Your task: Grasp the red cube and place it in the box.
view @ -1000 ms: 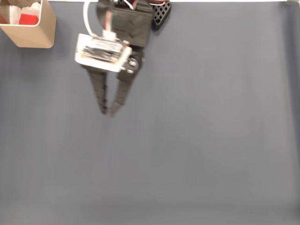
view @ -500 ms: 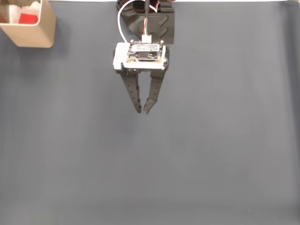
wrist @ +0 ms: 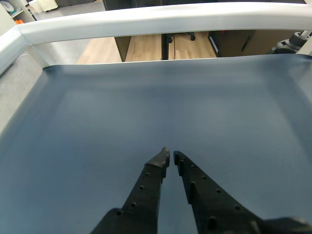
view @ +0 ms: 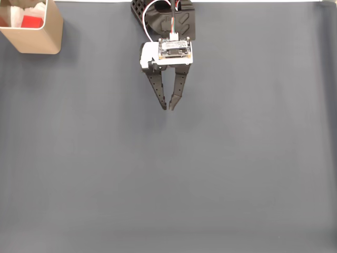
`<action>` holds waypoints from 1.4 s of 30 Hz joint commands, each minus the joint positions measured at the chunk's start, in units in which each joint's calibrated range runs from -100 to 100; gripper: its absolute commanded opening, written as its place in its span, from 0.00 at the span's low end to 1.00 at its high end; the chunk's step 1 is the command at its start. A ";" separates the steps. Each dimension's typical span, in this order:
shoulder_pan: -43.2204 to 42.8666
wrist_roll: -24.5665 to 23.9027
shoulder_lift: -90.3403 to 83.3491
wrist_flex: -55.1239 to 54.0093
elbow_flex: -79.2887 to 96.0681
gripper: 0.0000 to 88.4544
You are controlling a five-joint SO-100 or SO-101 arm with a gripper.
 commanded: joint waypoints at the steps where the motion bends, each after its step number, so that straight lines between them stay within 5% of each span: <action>1: -0.08 0.63 -4.89 -0.35 2.65 0.00; 42: 0.28 -0.29 -17.02 40.55 8.95 0.00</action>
